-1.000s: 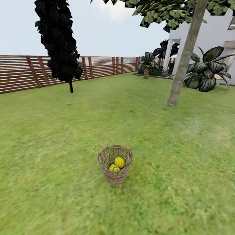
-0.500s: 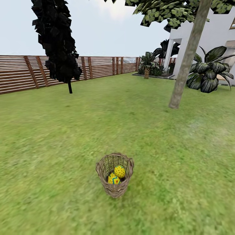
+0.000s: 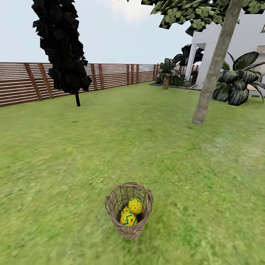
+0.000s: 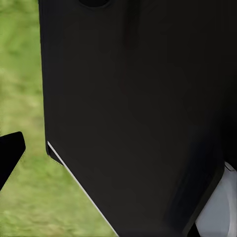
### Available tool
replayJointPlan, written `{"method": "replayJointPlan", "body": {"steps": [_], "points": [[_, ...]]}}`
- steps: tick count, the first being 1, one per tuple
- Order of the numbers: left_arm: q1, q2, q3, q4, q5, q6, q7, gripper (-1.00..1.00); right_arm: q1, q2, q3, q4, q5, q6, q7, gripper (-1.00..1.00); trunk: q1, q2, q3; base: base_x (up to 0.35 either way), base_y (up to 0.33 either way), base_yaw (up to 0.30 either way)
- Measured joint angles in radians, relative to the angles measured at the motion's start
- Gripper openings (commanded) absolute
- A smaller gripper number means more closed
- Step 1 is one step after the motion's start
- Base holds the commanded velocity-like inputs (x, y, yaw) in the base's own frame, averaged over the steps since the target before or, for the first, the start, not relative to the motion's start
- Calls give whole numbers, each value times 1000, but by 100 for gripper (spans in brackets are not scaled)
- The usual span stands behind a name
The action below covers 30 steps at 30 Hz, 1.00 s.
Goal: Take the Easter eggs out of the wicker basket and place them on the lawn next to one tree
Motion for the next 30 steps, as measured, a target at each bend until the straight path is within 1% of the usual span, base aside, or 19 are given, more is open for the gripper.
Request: {"method": "replayJointPlan", "body": {"steps": [13, 25, 30], "points": [[0, 0, 0, 0, 0, 0, 0, 100, 0, 0, 0, 0, 0, 1, 0, 100, 0, 0, 0, 340, 0, 0], [0, 0, 0, 0, 0, 0, 0, 100, 0, -1, -7, -3, -8, 1, 1, 100, 0, 0, 0, 339, 0, 0], [0, 0, 0, -2, 0, 0, 1, 100, 0, -3, -6, -3, -7, -1, 5, 100, 1, 0, 0, 123, 0, 0]]}}
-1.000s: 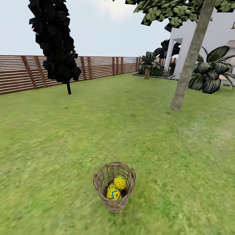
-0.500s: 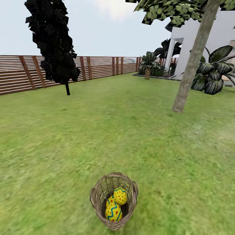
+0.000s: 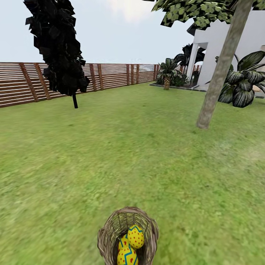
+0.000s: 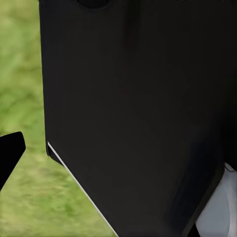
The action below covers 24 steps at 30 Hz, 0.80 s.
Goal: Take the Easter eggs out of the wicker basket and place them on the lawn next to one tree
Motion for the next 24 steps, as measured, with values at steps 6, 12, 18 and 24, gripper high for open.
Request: {"method": "replayJointPlan", "body": {"steps": [6, 12, 18, 24], "points": [[-4, -7, -4, -7, -1, 3, 5, 100, 0, -5, 0, -9, -1, 22, 73, 100, 0, 0, 0, 1, 0, 0], [-63, -3, 0, -108, 0, 83, 10, 100, -47, -2, -1, -162, -1, 235, 76, 100, 0, 0, 1, 0, 0, 0], [-162, 6, 108, -262, -2, 359, 16, 100, -92, -5, -53, -422, -6, 420, 17, 100, 0, 0, 1, 0, 0, 0], [-177, 6, 249, -587, -4, 541, 56, 100, -116, -1, -142, -639, -7, 498, -95, 100, 0, 0, 1, 0, 0, 0]]}}
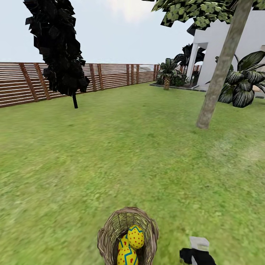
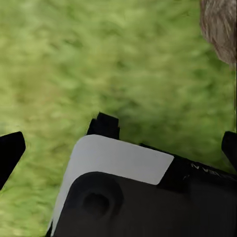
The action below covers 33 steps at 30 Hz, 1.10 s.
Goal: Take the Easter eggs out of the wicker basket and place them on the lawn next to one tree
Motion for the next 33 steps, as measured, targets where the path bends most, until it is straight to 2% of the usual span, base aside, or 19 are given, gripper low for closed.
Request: {"method": "replayJointPlan", "body": {"steps": [2, 4, 8, 12, 15, 17, 21, 23, 27, 33], "points": [[-1, -3, 31, -136, 0, 98, 13, 100, -24, 0, -6, -51, 0, 26, -12, 100, 0, 0, 0, 0, 0, 0], [-1, -9, 47, -295, 0, 196, 20, 100, -64, 0, -10, -86, -1, 49, -19, 100, 0, 0, 0, 0, 0, 0], [-1, -24, 56, -550, 3, 333, 21, 100, -122, -1, -12, -107, -1, 82, -21, 100, 0, 0, 0, 0, 0, 0], [-1, -42, 58, -647, 2, 365, 21, 100, -140, -1, -12, -140, 0, 159, -16, 100, 0, 0, 0, 0, 0, 0], [-1, -46, 59, -676, 14, 368, 18, 100, -142, 0, -11, -153, 1, 180, -14, 100, 0, 0, 0, 0, 0, 0], [-1, -51, 58, -675, 45, 366, 17, 100, -143, 0, -10, -154, 1, 182, -13, 100, 0, 0, 0, 0, 0, 0], [3, -51, 54, -654, 199, 360, 17, 100, -143, 0, -8, -156, 1, 183, -10, 100, 0, 0, 0, 0, 0, 0], [5, -50, 52, -627, 243, 357, 17, 100, -143, 0, -7, -156, 1, 183, -9, 100, 0, 0, 0, 0, 0, 0], [7, -46, 51, -544, 271, 336, 13, 100, -143, 1, -5, -149, 1, 181, -6, 100, 0, 0, 0, 0, 0, 0], [7, -47, 48, -485, 278, 249, 11, 100, -143, -1, -5, -146, 1, 179, -4, 100, 0, 0, 0, 0, 0, 0]]}}
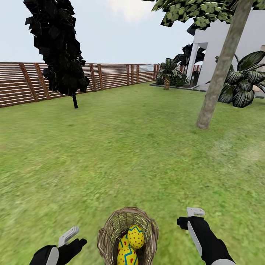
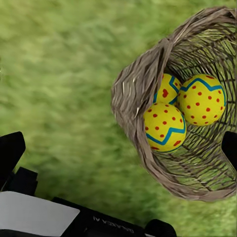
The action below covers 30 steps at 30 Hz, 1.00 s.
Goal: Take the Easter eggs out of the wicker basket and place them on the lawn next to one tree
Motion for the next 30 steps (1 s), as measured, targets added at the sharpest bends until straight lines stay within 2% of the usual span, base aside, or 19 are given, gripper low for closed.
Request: {"method": "replayJointPlan", "body": {"steps": [7, 14, 20, 24, 28, 30], "points": [[0, 2, -22, 17, -2, -29, 0, 100, 0, 0, -1, 1, 0, -1, -1, 100, 0, 0, 0, 0, -132, 0], [0, 3, -24, 18, -4, -34, 2, 100, 0, 1, 0, 6, 0, -2, -3, 100, 0, 0, 0, 0, -99, 0], [0, 3, -25, 20, -7, -94, 8, 100, 0, 1, 0, 8, -1, -3, -2, 100, 0, 0, 0, 0, -7, 0], [0, 3, -25, 19, -8, -104, 9, 100, 0, 1, 0, 11, -1, -3, 1, 100, 0, 0, 0, 16, -14, 0], [0, 4, -31, 20, -18, -106, 10, 100, 0, 1, 2, 31, -1, -3, 36, 100, 0, 0, 0, 171, -164, 0], [0, 4, -51, 20, -21, -104, 11, 100, 0, -1, 1, 46, 0, -4, 70, 100, 0, 0, 0, 211, -203, 0]]}}
